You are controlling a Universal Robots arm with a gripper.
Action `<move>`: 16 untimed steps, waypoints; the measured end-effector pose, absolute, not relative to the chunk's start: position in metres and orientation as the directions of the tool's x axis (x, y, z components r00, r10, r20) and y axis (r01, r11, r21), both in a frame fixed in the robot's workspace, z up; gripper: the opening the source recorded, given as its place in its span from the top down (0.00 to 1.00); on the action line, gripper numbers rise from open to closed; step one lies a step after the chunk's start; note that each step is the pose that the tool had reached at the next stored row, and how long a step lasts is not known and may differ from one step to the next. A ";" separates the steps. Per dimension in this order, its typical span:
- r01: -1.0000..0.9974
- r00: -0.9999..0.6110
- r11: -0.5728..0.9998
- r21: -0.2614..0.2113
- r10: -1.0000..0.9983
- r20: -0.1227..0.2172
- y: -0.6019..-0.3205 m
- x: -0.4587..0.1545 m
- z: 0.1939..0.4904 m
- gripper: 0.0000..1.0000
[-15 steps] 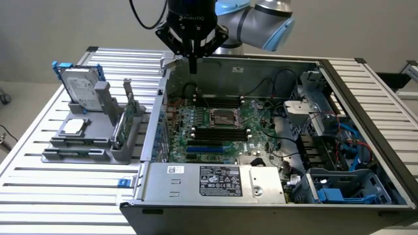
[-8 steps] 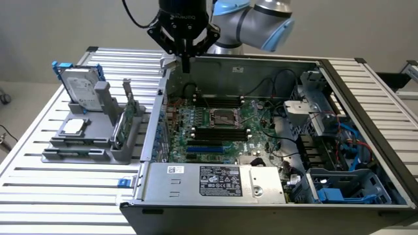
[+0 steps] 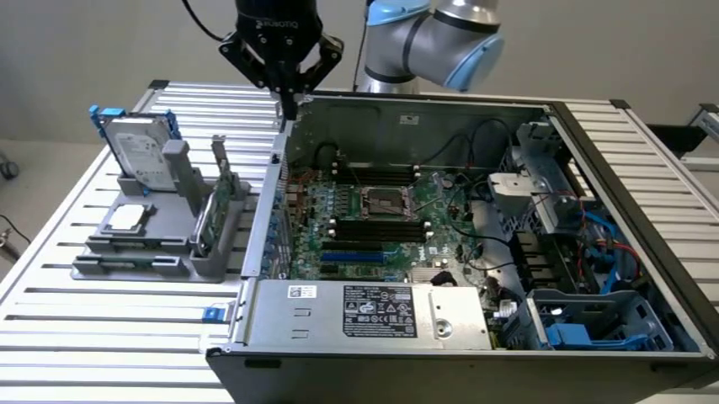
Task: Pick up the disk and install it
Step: 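Reach for the disk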
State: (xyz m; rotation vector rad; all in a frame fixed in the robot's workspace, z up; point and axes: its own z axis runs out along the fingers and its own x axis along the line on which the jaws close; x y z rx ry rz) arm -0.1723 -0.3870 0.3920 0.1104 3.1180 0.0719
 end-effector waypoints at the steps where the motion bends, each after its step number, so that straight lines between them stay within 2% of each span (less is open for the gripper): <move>1: 0.070 -0.997 0.996 0.046 0.071 -0.019 -0.386 -0.177 0.392 0.89; 16: 0.070 -0.997 0.997 0.045 0.071 -0.019 -0.361 -0.245 0.389 0.89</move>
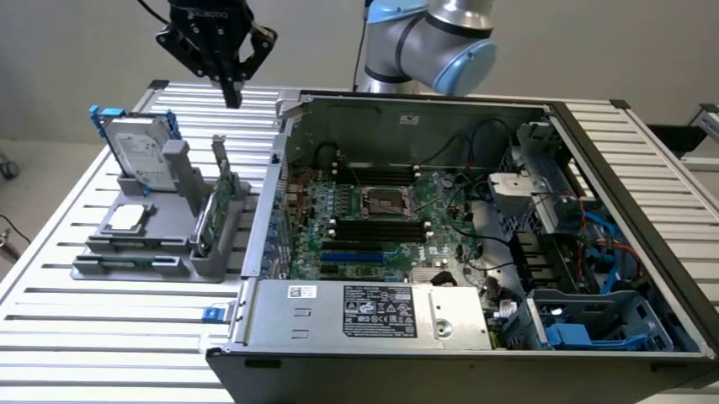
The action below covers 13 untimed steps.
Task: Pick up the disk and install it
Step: 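Reach for the disk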
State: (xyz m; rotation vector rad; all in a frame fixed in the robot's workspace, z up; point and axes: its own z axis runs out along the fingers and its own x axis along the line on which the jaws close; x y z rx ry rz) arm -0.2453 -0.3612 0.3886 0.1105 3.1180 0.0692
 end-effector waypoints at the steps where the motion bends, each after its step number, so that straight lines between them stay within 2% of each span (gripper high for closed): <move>1: 0.070 -0.997 0.997 0.045 0.071 -0.019 -0.359 -0.250 0.388 0.89; 13: 0.070 -0.997 0.997 0.044 0.071 -0.020 -0.329 -0.304 0.375 0.89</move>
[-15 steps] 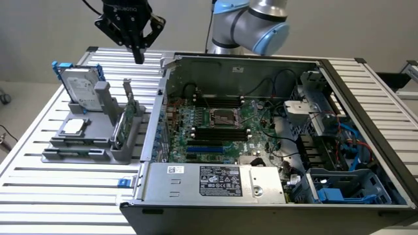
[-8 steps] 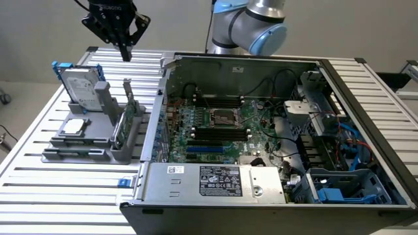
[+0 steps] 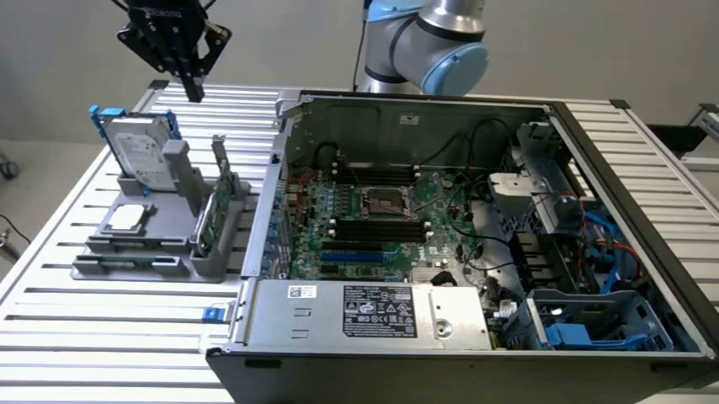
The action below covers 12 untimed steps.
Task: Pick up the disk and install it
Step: 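Reach for the disk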
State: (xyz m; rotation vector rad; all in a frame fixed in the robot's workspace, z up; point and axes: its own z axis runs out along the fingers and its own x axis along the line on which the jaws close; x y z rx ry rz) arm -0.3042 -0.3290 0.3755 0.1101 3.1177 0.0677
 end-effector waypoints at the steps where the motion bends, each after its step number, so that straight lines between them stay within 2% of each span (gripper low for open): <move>1: 0.070 -0.997 0.997 0.044 0.071 -0.020 -0.327 -0.309 0.374 0.89; 12: 0.070 -0.997 0.997 0.030 0.071 -0.020 -0.308 -0.359 0.364 0.89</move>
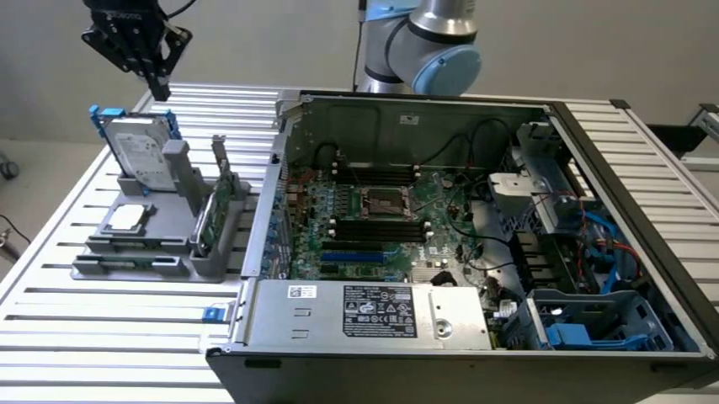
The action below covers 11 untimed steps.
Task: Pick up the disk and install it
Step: 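Reach for the disk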
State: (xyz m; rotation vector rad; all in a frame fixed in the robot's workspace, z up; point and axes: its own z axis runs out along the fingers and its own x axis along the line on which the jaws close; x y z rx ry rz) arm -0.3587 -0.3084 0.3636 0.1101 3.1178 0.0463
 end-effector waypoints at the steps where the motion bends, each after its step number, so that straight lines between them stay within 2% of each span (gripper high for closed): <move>1: 0.070 -0.997 0.997 0.028 0.071 -0.021 -0.307 -0.363 0.363 0.89; 11: 0.070 -0.997 0.998 0.000 0.070 -0.023 -0.297 -0.409 0.358 0.89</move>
